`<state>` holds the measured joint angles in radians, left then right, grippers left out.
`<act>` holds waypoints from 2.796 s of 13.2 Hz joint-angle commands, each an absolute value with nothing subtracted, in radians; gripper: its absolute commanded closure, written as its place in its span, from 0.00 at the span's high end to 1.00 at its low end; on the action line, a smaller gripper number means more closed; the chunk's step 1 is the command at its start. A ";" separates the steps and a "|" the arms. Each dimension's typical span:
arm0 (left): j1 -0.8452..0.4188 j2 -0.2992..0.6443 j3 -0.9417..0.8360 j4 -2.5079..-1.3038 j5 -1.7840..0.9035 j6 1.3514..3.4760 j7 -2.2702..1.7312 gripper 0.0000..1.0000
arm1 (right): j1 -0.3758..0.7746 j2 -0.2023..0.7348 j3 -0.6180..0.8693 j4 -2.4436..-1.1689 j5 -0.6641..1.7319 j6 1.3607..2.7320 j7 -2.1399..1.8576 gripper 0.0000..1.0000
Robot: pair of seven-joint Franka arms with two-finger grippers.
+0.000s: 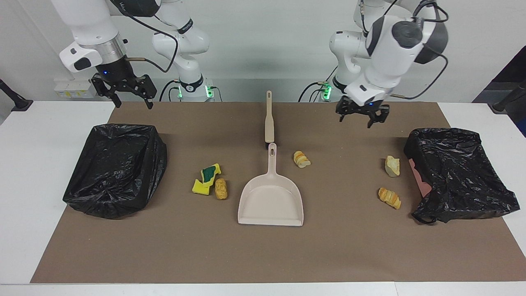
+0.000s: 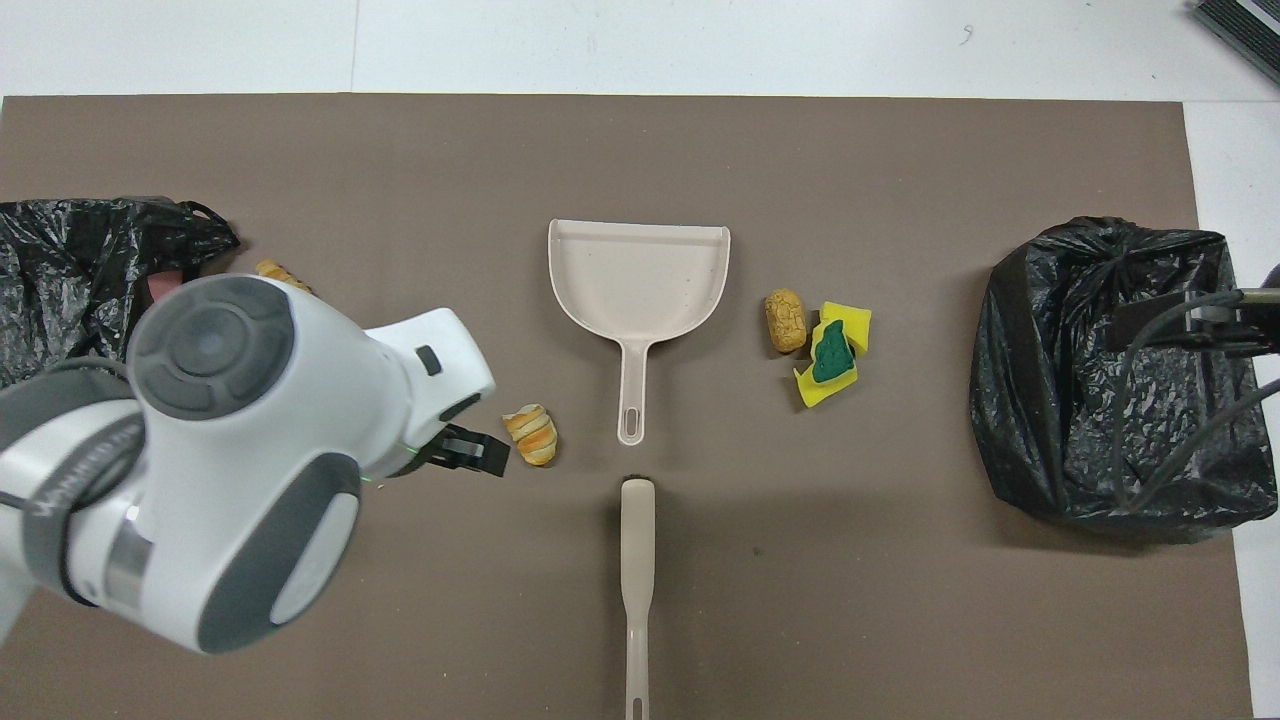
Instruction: Sweep and dump trash in bin
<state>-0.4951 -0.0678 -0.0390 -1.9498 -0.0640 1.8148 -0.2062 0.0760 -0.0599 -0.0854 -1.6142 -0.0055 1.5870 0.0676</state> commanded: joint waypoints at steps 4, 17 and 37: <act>-0.736 -0.089 -0.020 -2.133 -0.104 1.986 -0.466 1.00 | 0.074 -0.081 -0.089 -1.637 0.023 1.583 0.040 1.00; -1.018 -0.081 -0.021 -2.404 -0.169 2.287 -0.638 1.00 | 0.074 -0.081 -0.089 -1.637 0.023 1.583 0.040 1.00; -0.823 -0.158 -0.005 -2.373 -0.169 2.044 -0.692 0.00 | 0.074 -0.081 -0.089 -1.637 0.023 1.583 0.040 1.00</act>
